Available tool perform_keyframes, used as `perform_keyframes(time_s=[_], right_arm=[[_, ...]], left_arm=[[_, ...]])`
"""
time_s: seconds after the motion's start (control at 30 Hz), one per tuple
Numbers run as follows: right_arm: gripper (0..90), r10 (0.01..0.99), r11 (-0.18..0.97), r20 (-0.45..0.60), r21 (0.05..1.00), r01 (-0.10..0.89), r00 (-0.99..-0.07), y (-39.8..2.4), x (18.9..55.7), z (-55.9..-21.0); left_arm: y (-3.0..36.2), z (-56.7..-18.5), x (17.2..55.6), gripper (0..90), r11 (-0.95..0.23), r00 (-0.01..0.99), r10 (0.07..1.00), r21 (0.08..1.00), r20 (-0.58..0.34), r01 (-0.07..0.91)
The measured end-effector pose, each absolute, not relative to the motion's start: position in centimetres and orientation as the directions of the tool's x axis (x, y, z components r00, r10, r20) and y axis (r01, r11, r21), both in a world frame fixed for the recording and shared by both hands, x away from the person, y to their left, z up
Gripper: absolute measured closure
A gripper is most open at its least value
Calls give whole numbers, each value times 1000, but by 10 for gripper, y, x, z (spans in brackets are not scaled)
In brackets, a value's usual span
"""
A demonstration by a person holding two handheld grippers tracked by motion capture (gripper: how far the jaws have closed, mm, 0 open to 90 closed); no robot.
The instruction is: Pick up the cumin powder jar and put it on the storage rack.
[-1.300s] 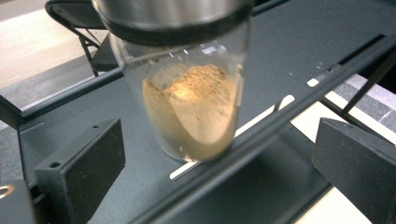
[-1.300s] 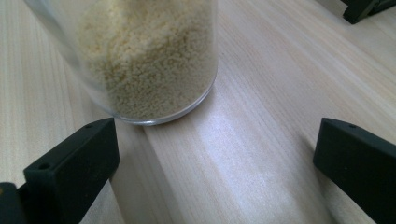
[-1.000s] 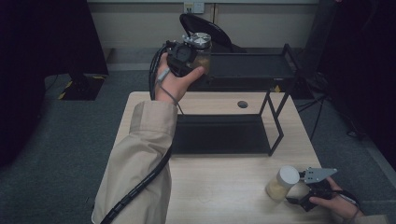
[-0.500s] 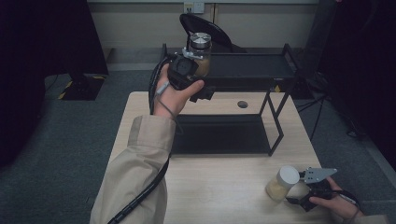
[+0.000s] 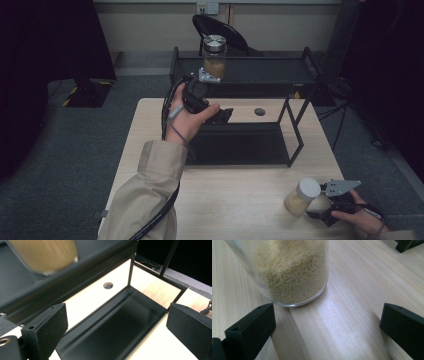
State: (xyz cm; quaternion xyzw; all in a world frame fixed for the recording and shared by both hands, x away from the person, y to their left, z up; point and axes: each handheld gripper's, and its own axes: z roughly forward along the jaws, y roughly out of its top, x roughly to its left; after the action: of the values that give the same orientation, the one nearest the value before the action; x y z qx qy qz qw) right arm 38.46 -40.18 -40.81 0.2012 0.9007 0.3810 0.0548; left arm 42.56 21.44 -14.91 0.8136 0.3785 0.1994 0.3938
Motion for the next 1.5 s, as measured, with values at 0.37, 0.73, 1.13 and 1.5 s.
perform_keyframes(time_s=[0.37,0.73,1.13,1.5], right_arm=[[0,405,627,55,709,321,-913,-402,384,-408],[0,404,628,54,710,320,-913,-402,384,-408],[0,403,629,53,710,319,-914,-402,385,-408],[0,403,628,53,710,318,-914,-402,385,-408]], left_arm=[[221,-180,423,37,-387,642,767,792,-8,472],[223,-209,423,37,-394,656,754,777,-31,490],[226,-248,423,37,-387,664,744,764,-71,516],[232,-278,425,37,-387,663,743,748,-95,540]])
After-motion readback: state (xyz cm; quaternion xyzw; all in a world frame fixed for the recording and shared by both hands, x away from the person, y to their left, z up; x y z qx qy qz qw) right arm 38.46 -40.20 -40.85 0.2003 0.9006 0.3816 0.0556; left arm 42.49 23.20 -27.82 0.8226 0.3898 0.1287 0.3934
